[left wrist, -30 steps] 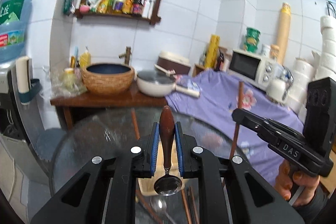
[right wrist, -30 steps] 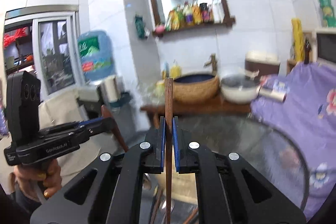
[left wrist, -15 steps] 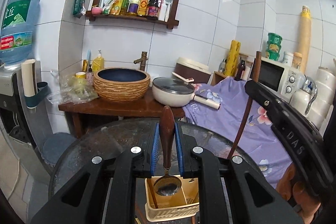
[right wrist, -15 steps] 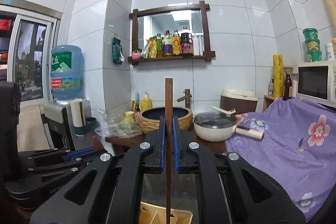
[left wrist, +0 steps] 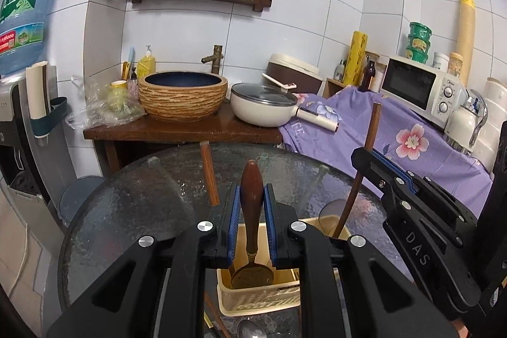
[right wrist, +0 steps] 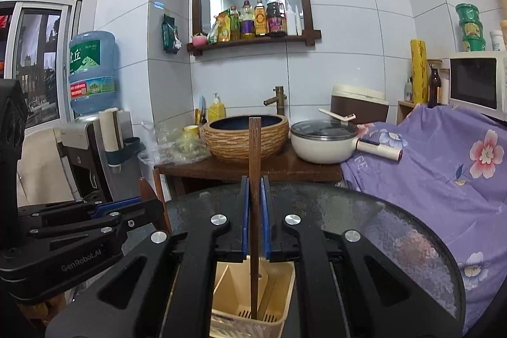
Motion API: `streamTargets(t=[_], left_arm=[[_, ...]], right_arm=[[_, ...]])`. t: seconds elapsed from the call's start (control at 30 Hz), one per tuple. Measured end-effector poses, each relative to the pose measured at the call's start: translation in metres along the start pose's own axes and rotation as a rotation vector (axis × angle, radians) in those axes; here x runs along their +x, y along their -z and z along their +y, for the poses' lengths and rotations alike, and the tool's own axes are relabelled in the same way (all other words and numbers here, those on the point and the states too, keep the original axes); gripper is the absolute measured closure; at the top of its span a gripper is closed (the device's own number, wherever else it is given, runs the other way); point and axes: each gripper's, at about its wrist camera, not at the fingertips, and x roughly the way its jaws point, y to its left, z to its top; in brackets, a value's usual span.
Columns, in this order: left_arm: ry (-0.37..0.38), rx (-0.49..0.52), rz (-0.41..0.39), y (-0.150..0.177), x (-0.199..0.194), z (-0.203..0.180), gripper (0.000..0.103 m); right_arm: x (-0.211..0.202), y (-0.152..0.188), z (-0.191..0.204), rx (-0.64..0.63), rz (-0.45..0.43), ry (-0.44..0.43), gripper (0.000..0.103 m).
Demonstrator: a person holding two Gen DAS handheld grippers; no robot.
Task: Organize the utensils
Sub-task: 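Lower wooden spoon into the holder with left tool while right tool inserts the chopstick, then open both tools and move them back down to the utensils on the table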
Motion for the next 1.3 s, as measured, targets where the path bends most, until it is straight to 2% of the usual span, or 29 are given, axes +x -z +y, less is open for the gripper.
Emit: streamTargets(t=[0.2,0.57,0.6,0.63,0.67,0.7,0.73,0.77,0.9,0.93,0.97,1.17,1.3], left_arm=[[-0.006,0.002,0.040,0.014,0.012,0.003,0.089],[-0.006,0.027,0.071,0.025,0.019,0.003,0.088],[0.001,0.023,0.070,0.025,0.018,0.003,0.088],[0.003,0.024,0.066,0.025,0.017,0.003,0.087],[0.002,0.028,0.057,0.025,0.014,0.003,0.084],[0.000,0.031,0.052,0.025,0.012,0.002,0.081],[0.003,0.032,0.045,0.025,0.009,0.002,0.075],[0.010,0.029,0.038,0.025,0.005,0.003,0.068],[0.013,0.018,0.014,0.030,-0.013,0.009,0.055],[0.013,0.016,0.010,0.031,-0.017,0.010,0.049],[0.010,0.012,0.003,0.034,-0.022,0.013,0.040],[-0.013,-0.039,0.003,0.056,-0.048,0.035,0.015],[-0.028,-0.057,0.053,0.074,-0.050,0.047,0.012]], right_arm=[[-0.001,0.015,-0.003,-0.004,0.029,0.001,0.096],[-0.002,0.013,-0.013,0.012,0.054,0.016,0.095],[-0.001,0.013,-0.013,0.005,0.068,0.007,0.092],[-0.001,0.013,-0.012,0.003,0.074,0.002,0.079],[-0.003,0.014,-0.013,0.005,0.070,0.003,0.070],[-0.008,0.014,-0.014,0.014,0.049,0.009,0.052],[-0.012,0.013,-0.015,0.021,0.034,0.012,0.049],[-0.015,0.012,-0.016,0.023,0.027,0.014,0.049],[-0.026,0.013,-0.020,0.023,0.046,0.022,0.049],[-0.029,0.015,-0.021,0.029,0.058,0.019,0.049],[-0.033,0.018,-0.023,0.038,0.078,0.012,0.049],[-0.051,0.054,-0.028,0.064,0.212,0.012,0.047],[-0.056,0.086,-0.029,0.057,0.318,0.009,0.047]])
